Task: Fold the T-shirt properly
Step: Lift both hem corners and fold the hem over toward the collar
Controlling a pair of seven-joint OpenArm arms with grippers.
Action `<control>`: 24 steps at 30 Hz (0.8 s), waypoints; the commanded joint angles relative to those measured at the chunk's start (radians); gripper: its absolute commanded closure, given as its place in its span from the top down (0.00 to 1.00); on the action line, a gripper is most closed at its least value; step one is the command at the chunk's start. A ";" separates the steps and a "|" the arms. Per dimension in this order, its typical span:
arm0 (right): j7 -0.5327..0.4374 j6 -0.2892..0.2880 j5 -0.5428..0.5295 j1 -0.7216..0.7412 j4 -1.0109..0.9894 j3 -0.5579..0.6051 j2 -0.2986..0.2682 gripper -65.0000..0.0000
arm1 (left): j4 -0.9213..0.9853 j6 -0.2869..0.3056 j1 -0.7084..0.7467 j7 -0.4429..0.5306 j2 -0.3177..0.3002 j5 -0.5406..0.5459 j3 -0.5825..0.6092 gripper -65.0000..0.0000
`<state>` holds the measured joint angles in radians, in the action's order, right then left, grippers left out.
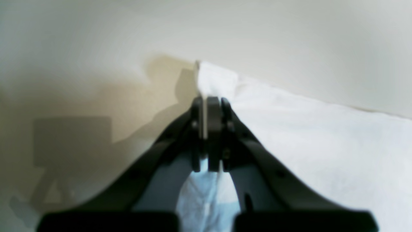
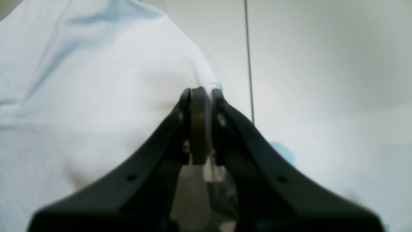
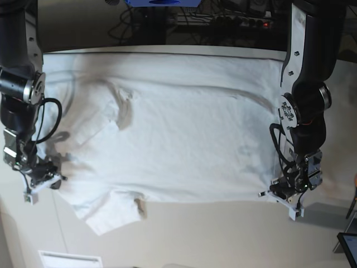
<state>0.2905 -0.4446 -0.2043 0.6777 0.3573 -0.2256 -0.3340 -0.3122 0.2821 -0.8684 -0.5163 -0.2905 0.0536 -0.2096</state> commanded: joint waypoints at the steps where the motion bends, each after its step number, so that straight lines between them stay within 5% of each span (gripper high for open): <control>1: -0.017 0.013 0.006 0.027 0.015 -0.024 -0.020 0.00 | -0.046 0.015 -0.024 0.015 -0.011 0.007 0.000 0.00; 5: -0.023 0.013 0.006 0.029 0.016 -0.065 -0.020 0.00 | -0.172 0.108 0.021 -0.084 -0.008 0.007 0.000 0.00; 15: -0.003 0.013 0.006 0.009 0.150 -0.065 -0.020 0.00 | -0.457 0.121 0.151 -0.206 -0.005 0.009 0.000 0.00; 24: 0.086 0.013 -0.077 -0.032 0.288 -0.065 -0.029 0.00 | -0.640 0.211 0.208 -0.322 0.006 0.009 -0.004 0.00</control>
<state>0.4072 -0.4412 -0.2733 0.6113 0.6209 -0.2859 -0.3351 -0.9234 0.5014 -0.6254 -0.8566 -0.2707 0.0673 -0.2131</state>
